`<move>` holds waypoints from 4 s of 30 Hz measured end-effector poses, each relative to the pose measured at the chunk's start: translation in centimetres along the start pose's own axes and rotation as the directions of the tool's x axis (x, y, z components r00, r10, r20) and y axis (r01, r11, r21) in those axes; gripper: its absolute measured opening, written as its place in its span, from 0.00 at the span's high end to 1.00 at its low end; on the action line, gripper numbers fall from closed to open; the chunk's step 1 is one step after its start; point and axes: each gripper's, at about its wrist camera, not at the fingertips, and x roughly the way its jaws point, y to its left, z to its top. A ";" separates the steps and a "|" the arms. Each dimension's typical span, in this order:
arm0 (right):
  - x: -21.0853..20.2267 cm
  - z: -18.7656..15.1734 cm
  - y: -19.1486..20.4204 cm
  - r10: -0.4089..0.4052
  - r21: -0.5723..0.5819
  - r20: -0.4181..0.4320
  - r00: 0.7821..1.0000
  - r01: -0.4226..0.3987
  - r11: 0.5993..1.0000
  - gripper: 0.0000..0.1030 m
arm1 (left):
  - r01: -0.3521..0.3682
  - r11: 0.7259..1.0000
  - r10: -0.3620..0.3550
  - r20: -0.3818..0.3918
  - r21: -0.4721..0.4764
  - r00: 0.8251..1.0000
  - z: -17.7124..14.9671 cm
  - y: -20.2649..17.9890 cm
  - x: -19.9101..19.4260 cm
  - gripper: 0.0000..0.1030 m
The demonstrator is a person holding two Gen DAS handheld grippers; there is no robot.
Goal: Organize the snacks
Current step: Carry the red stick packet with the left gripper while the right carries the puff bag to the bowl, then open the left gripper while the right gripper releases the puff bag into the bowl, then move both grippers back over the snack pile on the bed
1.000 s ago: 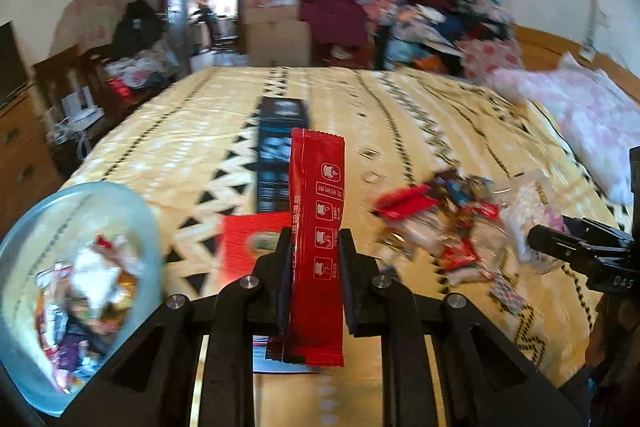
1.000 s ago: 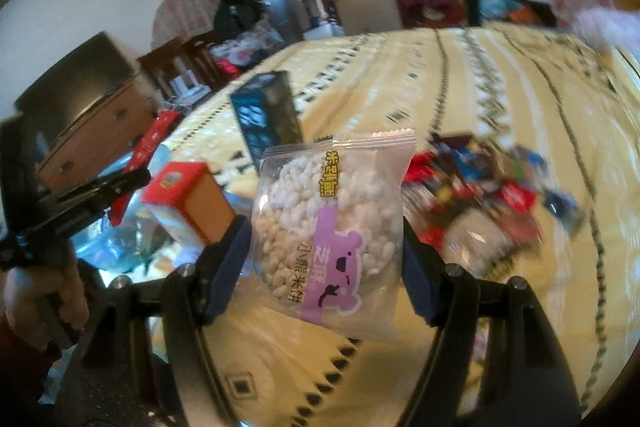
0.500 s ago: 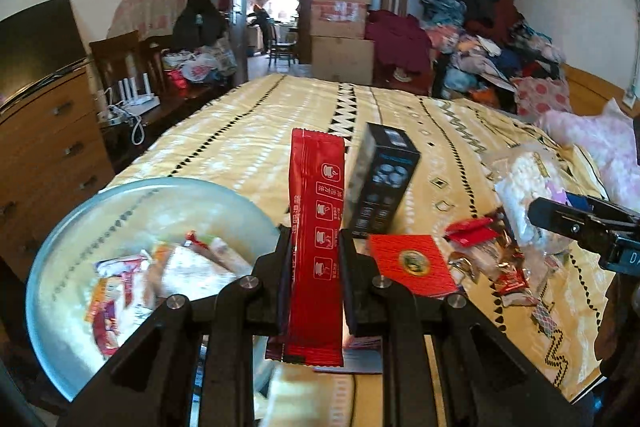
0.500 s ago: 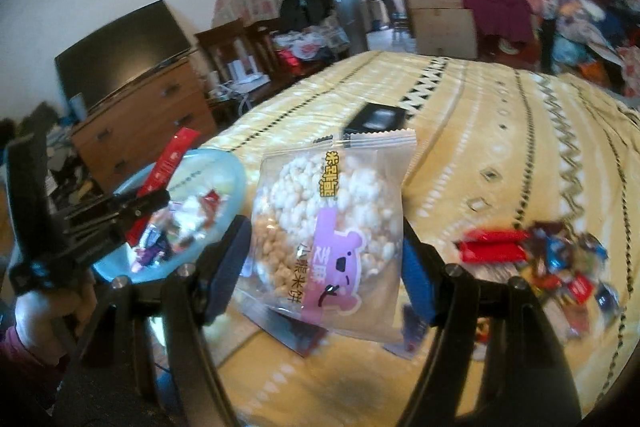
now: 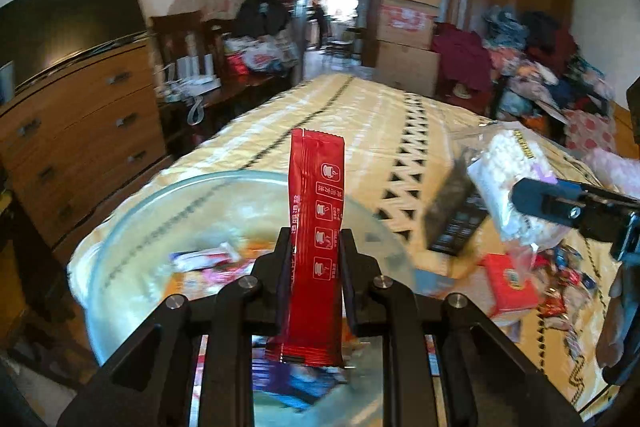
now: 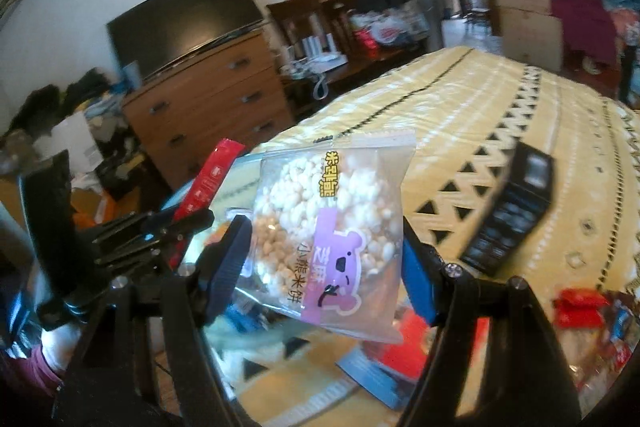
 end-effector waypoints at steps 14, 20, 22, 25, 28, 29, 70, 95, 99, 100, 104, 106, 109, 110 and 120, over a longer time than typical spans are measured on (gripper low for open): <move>8.1 2.7 5.5 0.081 -0.062 -0.129 0.988 -0.089 0.994 0.31 | -0.108 0.983 0.099 -0.069 -0.149 0.993 -1.5 10.2 2.0 0.78; 10.4 2.7 6.3 0.090 -0.057 -0.164 0.982 -0.100 0.993 0.31 | -0.104 0.982 0.091 -0.088 -0.156 0.992 -1.7 11.0 2.7 0.78; 10.9 2.7 6.7 0.091 -0.058 -0.172 0.981 -0.102 0.993 0.31 | -0.106 0.982 0.092 -0.093 -0.158 0.991 -1.8 11.1 2.9 0.78; 11.4 2.8 7.0 0.092 -0.057 -0.178 0.980 -0.103 0.993 0.31 | -0.107 0.981 0.091 -0.100 -0.161 0.991 -1.8 11.3 3.3 0.78; 11.9 3.0 7.2 0.091 -0.055 -0.183 0.979 -0.103 0.993 0.31 | -0.105 0.981 0.089 -0.104 -0.160 0.991 -1.8 11.3 3.6 0.78; 12.0 3.1 7.1 0.090 -0.056 -0.185 0.979 -0.102 0.993 0.31 | -0.105 0.982 0.089 -0.105 -0.159 0.991 -1.8 11.4 3.7 0.78; 5.0 1.3 6.8 0.010 -0.122 -0.024 1.000 -0.013 0.992 0.15 | -0.221 0.971 0.217 -0.048 -0.089 0.975 -1.7 7.1 1.9 0.22; -19.0 -19.8 -9.6 -0.474 0.231 0.026 0.880 0.456 0.859 0.05 | 0.106 0.964 -0.109 -0.003 0.245 0.994 -5.3 -25.0 -3.0 0.01; -20.4 -23.3 -11.3 -0.513 0.257 -0.023 0.858 0.501 0.826 0.05 | 0.192 0.936 -0.184 -0.055 0.294 0.981 -7.3 -28.9 -3.0 0.01; -20.7 -24.2 -11.8 -0.526 0.259 -0.036 0.850 0.516 0.816 0.05 | 0.199 0.930 -0.188 -0.067 0.307 0.980 -7.8 -29.7 -3.0 0.01; -21.5 -27.3 -14.4 -0.544 0.303 -0.091 0.834 0.543 0.783 0.05 | 0.212 0.906 -0.191 -0.092 0.366 0.977 -9.8 -33.2 -2.8 0.01; -21.9 -28.7 -15.4 -0.544 0.320 -0.111 0.832 0.548 0.773 0.05 | 0.218 0.899 -0.191 -0.108 0.381 0.976 -10.6 -34.1 -2.5 0.01; -22.1 -30.0 -16.2 -0.545 0.330 -0.133 0.828 0.555 0.763 0.05 | 0.226 0.889 -0.188 -0.132 0.398 0.973 -11.7 -35.3 -1.8 0.01; -22.2 -30.5 -16.4 -0.542 0.336 -0.137 0.829 0.554 0.762 0.06 | 0.229 0.885 -0.186 -0.143 0.406 0.972 -12.1 -36.0 -1.5 0.01; -22.6 -32.7 -18.3 -0.524 0.401 -0.156 0.837 0.538 0.741 0.05 | 0.306 0.865 -0.193 -0.300 0.398 0.934 -15.9 -39.0 2.8 0.01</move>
